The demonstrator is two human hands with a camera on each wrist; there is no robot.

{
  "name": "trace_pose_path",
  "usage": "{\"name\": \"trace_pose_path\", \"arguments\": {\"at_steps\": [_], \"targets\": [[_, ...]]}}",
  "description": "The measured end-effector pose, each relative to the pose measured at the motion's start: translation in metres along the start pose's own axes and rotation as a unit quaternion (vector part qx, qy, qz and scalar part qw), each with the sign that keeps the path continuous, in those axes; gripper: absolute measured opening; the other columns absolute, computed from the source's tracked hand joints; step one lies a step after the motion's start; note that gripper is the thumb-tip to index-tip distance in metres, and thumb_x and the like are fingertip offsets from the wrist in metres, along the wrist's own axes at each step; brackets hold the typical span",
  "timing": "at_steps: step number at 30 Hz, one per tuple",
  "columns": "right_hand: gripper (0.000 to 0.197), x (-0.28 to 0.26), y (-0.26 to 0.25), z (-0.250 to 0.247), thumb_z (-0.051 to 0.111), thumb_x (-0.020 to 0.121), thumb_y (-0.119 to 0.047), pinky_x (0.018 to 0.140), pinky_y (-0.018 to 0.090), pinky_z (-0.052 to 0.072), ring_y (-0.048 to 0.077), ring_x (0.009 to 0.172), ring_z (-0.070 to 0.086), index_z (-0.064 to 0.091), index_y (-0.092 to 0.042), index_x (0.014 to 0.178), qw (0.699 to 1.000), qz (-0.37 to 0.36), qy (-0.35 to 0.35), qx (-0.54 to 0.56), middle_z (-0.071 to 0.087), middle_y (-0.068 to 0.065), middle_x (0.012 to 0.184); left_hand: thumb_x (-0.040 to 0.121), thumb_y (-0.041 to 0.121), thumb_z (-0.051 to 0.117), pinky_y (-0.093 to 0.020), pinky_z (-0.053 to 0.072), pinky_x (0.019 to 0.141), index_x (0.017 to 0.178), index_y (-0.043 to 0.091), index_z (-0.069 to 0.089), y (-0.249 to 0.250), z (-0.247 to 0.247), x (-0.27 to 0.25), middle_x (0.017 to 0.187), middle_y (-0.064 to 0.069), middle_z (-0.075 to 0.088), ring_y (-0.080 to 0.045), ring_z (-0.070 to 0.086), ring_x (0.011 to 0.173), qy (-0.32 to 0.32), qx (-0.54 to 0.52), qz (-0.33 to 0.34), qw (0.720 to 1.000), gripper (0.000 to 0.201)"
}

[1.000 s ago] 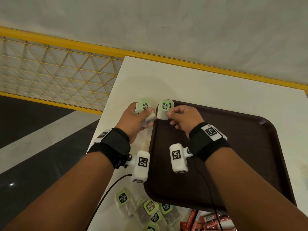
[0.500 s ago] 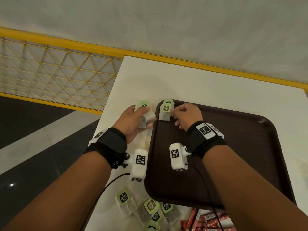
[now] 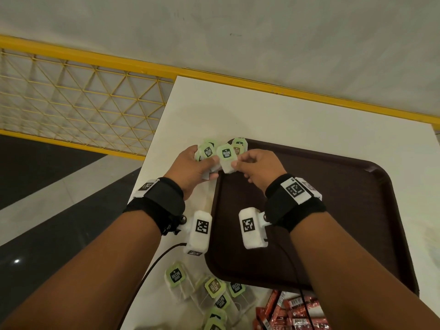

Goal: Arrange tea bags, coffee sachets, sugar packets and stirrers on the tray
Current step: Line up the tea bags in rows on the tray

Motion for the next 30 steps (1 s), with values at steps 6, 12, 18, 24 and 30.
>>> {"name": "trace_pose_path", "arguments": {"at_steps": [6,12,18,24,30], "targets": [[0.006,-0.005,0.031,0.000,0.067,0.091,-0.016,0.058,0.022,0.052,0.012,0.061,0.058,0.067,-0.010,0.090,0.995,0.072,0.031,0.060,0.066,0.004,0.074,0.095,0.010,0.061,-0.029,0.060,0.078,0.117,0.005,0.056,-0.003,-0.009,-0.001,0.112,-0.017,0.066,-0.024,0.071,0.094,0.026,-0.048,-0.017,0.998,0.023],[0.013,0.000,0.028,0.000,0.068,0.090,-0.018,0.054,0.021,0.049,0.010,0.058,0.057,0.060,-0.020,0.079,0.998,0.057,0.039,0.014,0.068,0.003,0.076,0.096,0.008,0.054,-0.033,0.057,0.081,0.116,0.004,0.055,-0.008,-0.008,-0.003,0.107,-0.016,0.067,-0.028,0.072,0.097,0.029,-0.075,-0.037,0.996,0.021],[0.016,0.007,0.027,-0.003,0.072,0.086,-0.025,0.059,0.030,0.055,0.012,0.057,0.062,0.059,-0.018,0.082,0.995,0.054,0.062,-0.048,0.069,0.002,0.074,0.095,0.001,0.047,-0.031,0.060,0.078,0.129,0.002,0.050,-0.011,-0.003,-0.006,0.120,-0.020,0.064,-0.029,0.071,0.102,-0.007,-0.065,-0.051,0.997,0.034],[0.023,0.000,0.004,-0.010,0.067,0.087,-0.042,0.076,0.033,0.055,0.015,0.082,0.065,0.066,-0.020,0.091,0.994,-0.024,0.086,-0.068,0.066,-0.003,0.087,0.095,0.006,0.059,-0.030,0.060,0.077,0.124,0.005,0.055,-0.005,0.001,-0.008,0.114,-0.012,0.067,-0.019,0.069,0.094,-0.027,0.039,-0.017,0.999,0.029],[0.014,-0.007,-0.006,0.012,0.070,0.088,-0.025,0.062,0.019,0.050,0.008,0.068,0.061,0.067,-0.015,0.098,0.998,-0.024,-0.020,-0.045,0.068,0.000,0.086,0.092,0.012,0.066,-0.025,0.057,0.069,0.125,0.006,0.058,-0.003,0.006,-0.008,0.113,-0.011,0.068,-0.016,0.069,0.090,-0.048,0.096,-0.007,0.994,0.034]]}}
Point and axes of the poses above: each hand's wrist, its own x-axis towards the middle knuckle, its own z-axis out of the palm, y = z × x, the point moved 10 cm from there along x, towards the middle knuckle
